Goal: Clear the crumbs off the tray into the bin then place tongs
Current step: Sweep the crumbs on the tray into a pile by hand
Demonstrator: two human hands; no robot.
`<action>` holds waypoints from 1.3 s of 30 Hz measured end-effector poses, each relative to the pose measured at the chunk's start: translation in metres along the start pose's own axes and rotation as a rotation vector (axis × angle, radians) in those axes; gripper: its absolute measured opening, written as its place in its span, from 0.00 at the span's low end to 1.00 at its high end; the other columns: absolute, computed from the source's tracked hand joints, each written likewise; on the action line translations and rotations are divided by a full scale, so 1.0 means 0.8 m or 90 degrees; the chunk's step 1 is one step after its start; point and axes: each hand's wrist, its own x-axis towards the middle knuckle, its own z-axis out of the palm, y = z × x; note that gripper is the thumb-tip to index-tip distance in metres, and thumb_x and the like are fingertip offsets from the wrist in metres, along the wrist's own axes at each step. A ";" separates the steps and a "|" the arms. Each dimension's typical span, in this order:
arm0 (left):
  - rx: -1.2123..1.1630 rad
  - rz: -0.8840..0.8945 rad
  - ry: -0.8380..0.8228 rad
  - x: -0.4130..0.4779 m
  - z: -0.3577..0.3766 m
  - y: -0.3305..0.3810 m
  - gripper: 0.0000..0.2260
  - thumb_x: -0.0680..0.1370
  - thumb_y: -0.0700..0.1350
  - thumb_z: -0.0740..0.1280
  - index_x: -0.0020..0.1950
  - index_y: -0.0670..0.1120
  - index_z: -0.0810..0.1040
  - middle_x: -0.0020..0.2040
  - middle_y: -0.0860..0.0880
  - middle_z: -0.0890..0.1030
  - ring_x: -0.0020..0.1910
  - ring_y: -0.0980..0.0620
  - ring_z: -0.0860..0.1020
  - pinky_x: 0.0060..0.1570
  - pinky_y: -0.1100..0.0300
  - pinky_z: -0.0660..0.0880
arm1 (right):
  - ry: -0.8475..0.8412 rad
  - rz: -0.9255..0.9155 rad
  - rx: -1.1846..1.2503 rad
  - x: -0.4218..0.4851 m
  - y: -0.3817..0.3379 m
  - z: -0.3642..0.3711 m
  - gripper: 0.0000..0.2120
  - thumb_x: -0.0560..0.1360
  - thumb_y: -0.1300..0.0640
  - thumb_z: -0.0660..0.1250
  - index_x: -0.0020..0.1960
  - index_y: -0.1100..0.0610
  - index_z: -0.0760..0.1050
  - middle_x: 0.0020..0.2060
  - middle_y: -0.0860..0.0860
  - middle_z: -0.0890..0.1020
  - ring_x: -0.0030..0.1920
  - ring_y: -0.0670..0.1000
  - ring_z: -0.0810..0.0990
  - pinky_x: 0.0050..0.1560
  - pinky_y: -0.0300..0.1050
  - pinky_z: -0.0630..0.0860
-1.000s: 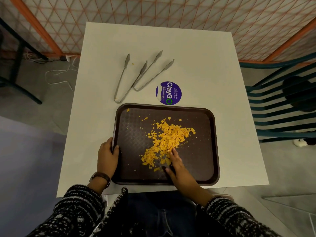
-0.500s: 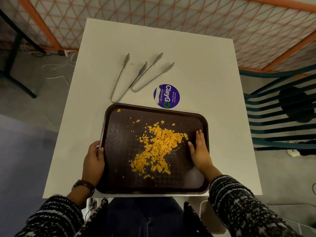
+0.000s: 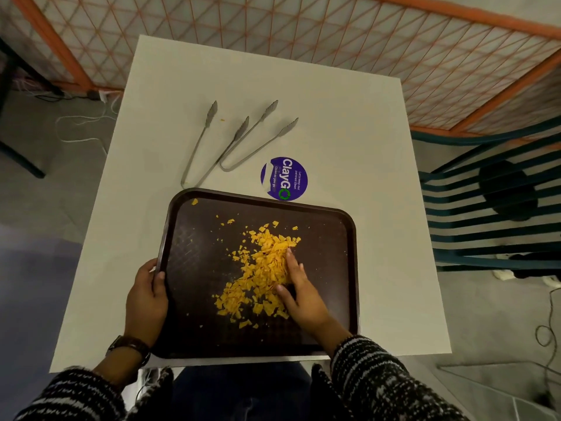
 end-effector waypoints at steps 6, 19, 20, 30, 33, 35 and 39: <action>0.019 -0.008 -0.008 0.000 -0.002 0.000 0.14 0.80 0.40 0.56 0.65 0.39 0.68 0.61 0.36 0.75 0.55 0.35 0.74 0.53 0.46 0.70 | 0.162 0.075 -0.035 0.031 0.034 -0.049 0.36 0.77 0.35 0.50 0.76 0.54 0.46 0.76 0.47 0.51 0.76 0.46 0.46 0.75 0.43 0.42; 0.042 -0.017 -0.010 0.001 -0.003 0.005 0.14 0.79 0.39 0.56 0.65 0.40 0.68 0.61 0.37 0.75 0.53 0.35 0.76 0.51 0.47 0.71 | 0.115 0.058 0.059 0.086 -0.008 -0.011 0.36 0.77 0.38 0.53 0.77 0.54 0.45 0.76 0.47 0.49 0.75 0.47 0.40 0.75 0.46 0.37; 0.042 -0.018 -0.009 0.000 -0.003 0.005 0.14 0.79 0.39 0.56 0.65 0.39 0.68 0.61 0.36 0.75 0.53 0.35 0.76 0.51 0.47 0.71 | 0.091 0.043 0.067 0.083 -0.012 -0.006 0.36 0.77 0.37 0.52 0.77 0.53 0.46 0.75 0.47 0.50 0.75 0.46 0.41 0.75 0.45 0.38; 0.038 -0.029 -0.005 -0.001 -0.002 0.002 0.14 0.79 0.39 0.56 0.65 0.40 0.68 0.61 0.37 0.76 0.53 0.35 0.76 0.50 0.47 0.72 | 0.157 0.017 0.077 0.087 0.006 -0.035 0.30 0.76 0.42 0.53 0.74 0.57 0.61 0.72 0.51 0.65 0.75 0.48 0.58 0.75 0.39 0.46; 0.034 -0.029 -0.002 -0.003 -0.002 0.002 0.15 0.79 0.40 0.56 0.65 0.40 0.68 0.61 0.37 0.75 0.54 0.36 0.76 0.51 0.47 0.72 | 0.156 0.047 0.063 0.098 0.012 -0.041 0.34 0.75 0.39 0.51 0.75 0.57 0.56 0.75 0.52 0.60 0.76 0.47 0.52 0.76 0.43 0.43; 0.032 -0.032 0.002 -0.004 -0.002 0.004 0.15 0.79 0.40 0.56 0.66 0.40 0.68 0.61 0.37 0.75 0.54 0.36 0.76 0.52 0.47 0.71 | 0.124 0.035 0.049 0.103 0.007 -0.034 0.35 0.75 0.38 0.51 0.75 0.58 0.55 0.76 0.52 0.56 0.76 0.47 0.49 0.76 0.45 0.41; 0.035 -0.030 0.004 -0.004 -0.002 0.005 0.14 0.79 0.39 0.56 0.65 0.39 0.68 0.61 0.37 0.75 0.54 0.35 0.76 0.52 0.48 0.71 | 0.057 -0.007 0.046 0.109 -0.017 -0.009 0.34 0.76 0.39 0.51 0.76 0.58 0.53 0.76 0.52 0.55 0.76 0.46 0.48 0.75 0.43 0.39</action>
